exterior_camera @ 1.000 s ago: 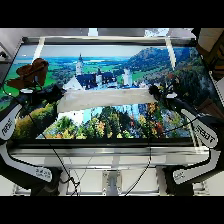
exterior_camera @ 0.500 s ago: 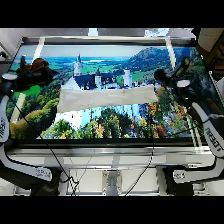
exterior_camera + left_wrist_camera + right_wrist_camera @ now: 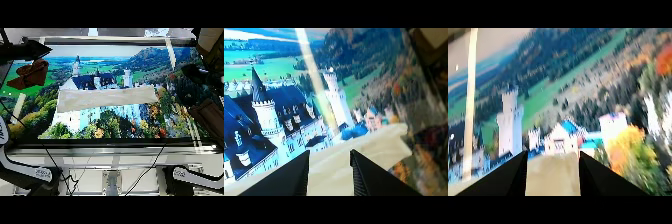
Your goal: Fold the shirts.
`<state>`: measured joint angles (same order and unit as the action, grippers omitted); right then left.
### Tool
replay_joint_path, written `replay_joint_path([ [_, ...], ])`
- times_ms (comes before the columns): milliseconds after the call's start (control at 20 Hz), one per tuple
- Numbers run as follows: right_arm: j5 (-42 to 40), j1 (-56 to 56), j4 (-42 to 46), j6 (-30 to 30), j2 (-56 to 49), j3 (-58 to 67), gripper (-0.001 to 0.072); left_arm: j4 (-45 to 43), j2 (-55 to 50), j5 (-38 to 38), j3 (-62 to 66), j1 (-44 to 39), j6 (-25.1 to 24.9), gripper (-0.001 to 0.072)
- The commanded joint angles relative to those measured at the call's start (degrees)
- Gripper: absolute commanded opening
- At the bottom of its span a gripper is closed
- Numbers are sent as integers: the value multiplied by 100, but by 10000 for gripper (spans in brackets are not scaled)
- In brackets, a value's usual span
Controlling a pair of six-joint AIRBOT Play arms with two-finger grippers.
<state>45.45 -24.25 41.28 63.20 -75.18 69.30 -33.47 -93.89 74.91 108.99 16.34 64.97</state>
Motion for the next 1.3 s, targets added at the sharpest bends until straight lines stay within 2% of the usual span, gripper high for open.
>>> replay_joint_path([
  [0,1578,-693,341,-2,-24,52,381,-999,4,378,557,-455,-15,284],
  [50,1746,-748,409,0,-131,52,381,-1279,2,389,557,-619,-42,371],
  [100,1939,-756,424,0,-295,52,381,-1545,2,389,557,-782,-39,529],
  [150,2116,-739,389,-4,-505,50,381,-1696,2,382,557,-903,-37,561],
  [250,2452,-684,63,-140,-1025,52,382,-1766,2,382,557,-1071,-37,561],
  [400,2726,-610,-874,-450,-1921,52,384,-1803,2,415,557,-1193,-24,561],
  [450,2669,-549,-1058,-529,-2173,52,398,-1805,2,435,557,-1217,-22,561],
  [500,2479,-461,-1113,-632,-2385,55,443,-1803,2,448,557,-1235,-17,561],
  [750,1318,234,-745,-1023,-2767,63,442,-1961,0,516,555,-1246,146,557],
  [1250,1464,1276,-553,-710,-3630,1104,424,-2044,-42,728,505,-1246,146,555],
])
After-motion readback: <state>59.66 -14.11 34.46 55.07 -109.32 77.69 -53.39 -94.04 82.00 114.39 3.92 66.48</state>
